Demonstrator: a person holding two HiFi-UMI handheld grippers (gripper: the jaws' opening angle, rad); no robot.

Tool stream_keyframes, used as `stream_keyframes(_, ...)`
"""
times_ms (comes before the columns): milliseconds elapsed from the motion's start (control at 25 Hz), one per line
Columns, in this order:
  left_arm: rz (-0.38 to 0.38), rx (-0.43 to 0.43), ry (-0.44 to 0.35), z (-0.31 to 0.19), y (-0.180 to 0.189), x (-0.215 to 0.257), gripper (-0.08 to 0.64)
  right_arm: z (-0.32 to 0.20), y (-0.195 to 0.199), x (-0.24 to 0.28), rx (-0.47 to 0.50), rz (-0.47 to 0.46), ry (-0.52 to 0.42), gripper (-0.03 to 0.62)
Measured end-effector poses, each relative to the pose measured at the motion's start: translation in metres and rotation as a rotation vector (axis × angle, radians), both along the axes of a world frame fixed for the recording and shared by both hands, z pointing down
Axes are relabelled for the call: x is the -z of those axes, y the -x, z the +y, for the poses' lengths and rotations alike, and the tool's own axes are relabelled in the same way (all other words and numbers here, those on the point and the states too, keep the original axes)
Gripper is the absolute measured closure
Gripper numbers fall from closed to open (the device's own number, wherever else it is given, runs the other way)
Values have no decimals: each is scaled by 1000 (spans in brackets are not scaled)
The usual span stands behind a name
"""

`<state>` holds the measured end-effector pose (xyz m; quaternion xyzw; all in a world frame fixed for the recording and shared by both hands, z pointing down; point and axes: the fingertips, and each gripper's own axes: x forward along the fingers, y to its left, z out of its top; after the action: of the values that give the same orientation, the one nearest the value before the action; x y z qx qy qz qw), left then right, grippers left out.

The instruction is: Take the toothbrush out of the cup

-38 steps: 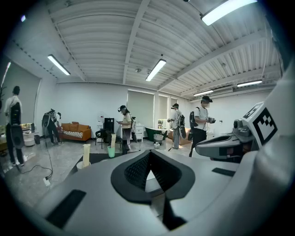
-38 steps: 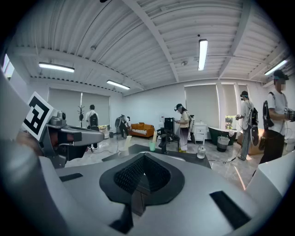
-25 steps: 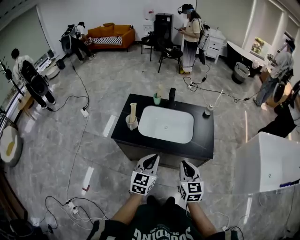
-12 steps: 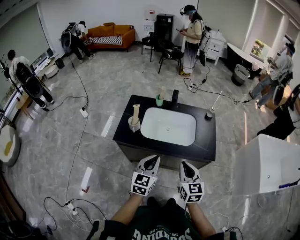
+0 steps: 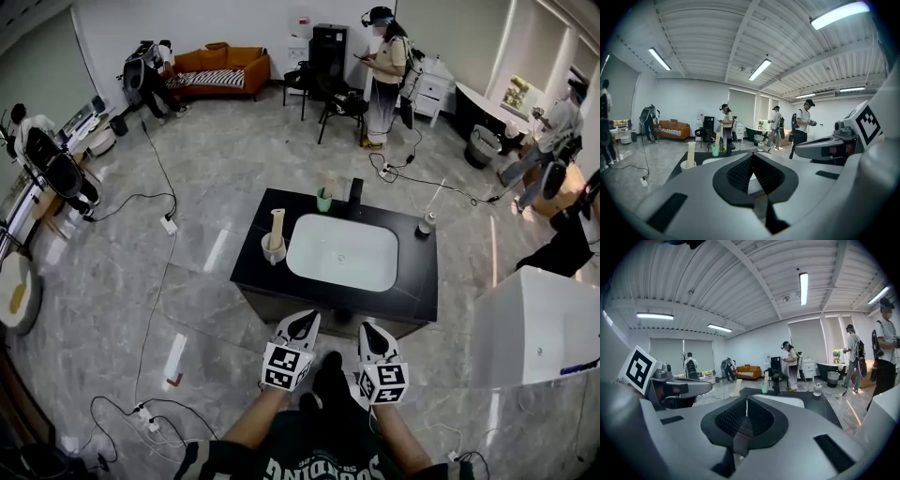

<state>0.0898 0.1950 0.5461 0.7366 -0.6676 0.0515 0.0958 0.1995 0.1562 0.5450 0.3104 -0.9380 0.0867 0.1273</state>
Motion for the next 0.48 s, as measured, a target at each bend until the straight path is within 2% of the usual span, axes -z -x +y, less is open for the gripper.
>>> stream_keyframes(320, 17, 11, 7, -25, 25, -5, 551, -22, 24, -3, 31, -51, 10, 551)
stream_keyframes(480, 14, 13, 9, -48, 45, -6, 551, -46, 49, -4, 39, -63, 17, 552)
